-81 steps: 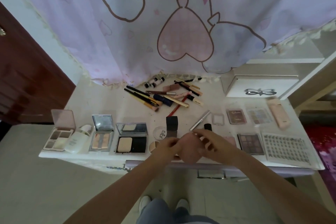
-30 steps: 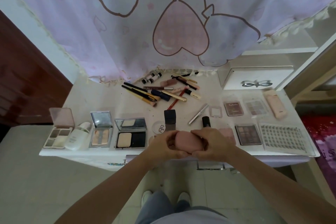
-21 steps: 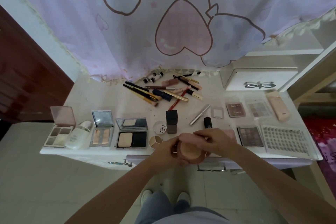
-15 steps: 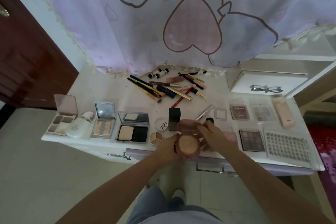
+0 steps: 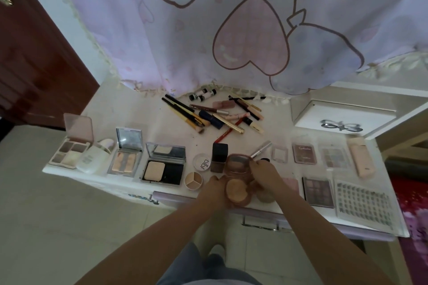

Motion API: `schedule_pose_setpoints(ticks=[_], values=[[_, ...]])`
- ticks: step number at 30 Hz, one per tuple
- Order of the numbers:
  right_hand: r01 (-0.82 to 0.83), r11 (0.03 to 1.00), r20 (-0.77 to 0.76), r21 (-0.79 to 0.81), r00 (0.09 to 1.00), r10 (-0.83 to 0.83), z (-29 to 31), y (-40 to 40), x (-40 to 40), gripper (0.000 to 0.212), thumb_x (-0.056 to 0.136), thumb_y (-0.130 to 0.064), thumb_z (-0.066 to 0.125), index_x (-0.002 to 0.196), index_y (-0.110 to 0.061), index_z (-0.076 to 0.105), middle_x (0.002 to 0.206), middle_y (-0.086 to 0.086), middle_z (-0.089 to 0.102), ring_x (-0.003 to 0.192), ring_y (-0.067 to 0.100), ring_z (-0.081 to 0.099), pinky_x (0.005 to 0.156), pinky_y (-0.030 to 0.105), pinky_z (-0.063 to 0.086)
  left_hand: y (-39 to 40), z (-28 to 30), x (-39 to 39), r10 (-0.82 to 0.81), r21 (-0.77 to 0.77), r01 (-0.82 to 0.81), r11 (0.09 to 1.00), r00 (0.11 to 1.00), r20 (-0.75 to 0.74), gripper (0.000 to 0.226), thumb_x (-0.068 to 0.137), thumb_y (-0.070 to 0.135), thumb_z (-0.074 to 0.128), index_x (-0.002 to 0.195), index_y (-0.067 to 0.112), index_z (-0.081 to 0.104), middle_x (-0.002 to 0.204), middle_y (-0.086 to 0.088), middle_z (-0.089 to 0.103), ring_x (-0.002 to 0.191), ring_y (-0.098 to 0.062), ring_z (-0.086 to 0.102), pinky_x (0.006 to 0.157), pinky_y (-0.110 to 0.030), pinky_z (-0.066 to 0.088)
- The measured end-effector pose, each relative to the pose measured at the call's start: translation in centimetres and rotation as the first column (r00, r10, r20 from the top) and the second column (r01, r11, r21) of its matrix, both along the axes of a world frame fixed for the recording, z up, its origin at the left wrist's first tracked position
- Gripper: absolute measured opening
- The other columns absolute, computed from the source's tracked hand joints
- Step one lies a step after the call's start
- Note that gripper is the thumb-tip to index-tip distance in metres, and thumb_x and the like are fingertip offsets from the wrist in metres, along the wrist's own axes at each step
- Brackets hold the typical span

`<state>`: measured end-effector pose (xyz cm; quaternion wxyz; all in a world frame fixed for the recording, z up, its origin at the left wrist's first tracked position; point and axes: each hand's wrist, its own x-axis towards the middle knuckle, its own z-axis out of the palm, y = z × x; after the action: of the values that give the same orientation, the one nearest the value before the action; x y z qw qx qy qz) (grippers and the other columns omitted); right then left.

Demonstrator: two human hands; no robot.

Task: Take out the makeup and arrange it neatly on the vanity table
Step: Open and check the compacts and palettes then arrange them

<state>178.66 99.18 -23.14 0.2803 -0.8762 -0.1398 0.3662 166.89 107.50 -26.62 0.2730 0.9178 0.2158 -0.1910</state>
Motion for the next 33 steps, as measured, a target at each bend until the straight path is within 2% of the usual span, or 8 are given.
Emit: schedule_pose_setpoints(ticks=[4,8,12,17,20,26,29,33], values=[[-0.159,0.979,0.159,-0.130,0.971,0.179,0.0,-0.9,1.3,0.020,0.092,-0.015,0.039,0.085,-0.005,0.055,0.098,0.020,0.065,0.094,0.032,0.061,0.073,0.030,0.043,-0.3,0.0,0.3,0.066,-0.002,-0.065,0.998,0.998,0.019,0.046,0.082,0.027,0.060,0.122,0.011,0.043,0.122,-0.012,0.052,0.110,-0.028,0.050,0.088,-0.031,0.043],[-0.163,0.954,0.400,-0.250,0.880,0.255,-0.5,-2.5,2.7,0.026,0.090,-0.029,0.050,0.101,-0.006,0.053,0.100,0.014,0.062,0.093,0.028,0.059,0.069,0.027,0.038,-0.2,0.0,0.2,0.156,-0.038,-0.156,0.987,0.988,0.016,0.044,0.079,0.024,0.061,0.118,0.013,0.046,0.120,-0.014,0.051,0.105,-0.028,0.054,0.085,-0.033,0.047],[-0.201,0.932,0.291,-0.303,0.911,0.291,-1.3,-2.3,3.1,0.042,0.087,-0.037,0.056,0.112,-0.004,0.044,0.109,0.016,0.058,0.099,0.030,0.058,0.076,0.031,0.043,-0.4,0.1,-0.4,0.166,0.012,-0.166,0.986,0.986,-0.001,0.044,0.079,0.029,0.061,0.116,0.011,0.045,0.118,-0.011,0.052,0.103,-0.027,0.056,0.079,-0.033,0.047],[-0.203,0.951,0.231,-0.233,0.938,0.257,-1.4,-1.4,3.5,0.030,0.089,-0.027,0.052,0.109,-0.005,0.050,0.109,0.016,0.061,0.101,0.031,0.058,0.083,0.035,0.045,-0.4,1.1,-1.2,0.161,0.134,-0.164,0.977,0.987,0.030,0.034,0.087,0.031,0.052,0.115,0.011,0.046,0.118,-0.010,0.053,0.105,-0.026,0.055,0.081,-0.034,0.047],[-0.248,0.944,0.214,-0.216,0.932,0.294,-1.1,-1.9,3.7,0.026,0.089,-0.024,0.052,0.104,-0.003,0.057,0.108,0.014,0.063,0.101,0.028,0.058,0.083,0.029,0.043,-0.7,2.0,-1.4,0.081,0.097,-0.090,0.991,0.993,0.085,0.033,0.089,0.030,0.049,0.117,0.012,0.048,0.118,-0.009,0.055,0.106,-0.026,0.055,0.087,-0.035,0.048],[-0.159,0.985,0.234,-0.060,0.957,0.169,1.1,-5.6,3.7,0.028,0.085,-0.023,0.060,0.109,-0.009,0.060,0.100,0.008,0.063,0.089,0.021,0.057,0.073,0.022,0.039,-3.0,3.2,0.9,0.029,-0.127,-0.007,0.992,0.983,0.179,0.039,0.088,0.031,0.056,0.117,0.006,0.049,0.121,-0.013,0.053,0.113,-0.025,0.049,0.096,-0.033,0.041],[0.047,0.991,0.165,0.124,0.984,-0.067,2.6,-7.4,3.0,0.027,0.083,-0.017,0.065,0.109,-0.011,0.062,0.095,0.007,0.060,0.089,0.023,0.059,0.079,0.032,0.050,-3.9,3.1,1.8,-0.018,-0.189,0.049,0.981,0.987,0.163,0.050,0.086,0.039,0.059,0.120,0.005,0.047,0.119,-0.014,0.053,0.109,-0.025,0.050,0.089,-0.030,0.039],[0.207,0.921,0.073,0.331,0.967,-0.243,5.3,-8.7,2.0,0.014,0.080,-0.011,0.068,0.092,-0.011,0.062,0.078,0.006,0.061,0.053,0.008,0.057,0.044,0.014,0.043,-4.4,4.5,2.6,0.091,-0.428,0.032,0.903,0.960,0.263,0.040,0.086,0.031,0.062,0.119,0.012,0.050,0.095,0.004,0.057,0.080,-0.005,0.050,0.061,-0.010,0.036]])
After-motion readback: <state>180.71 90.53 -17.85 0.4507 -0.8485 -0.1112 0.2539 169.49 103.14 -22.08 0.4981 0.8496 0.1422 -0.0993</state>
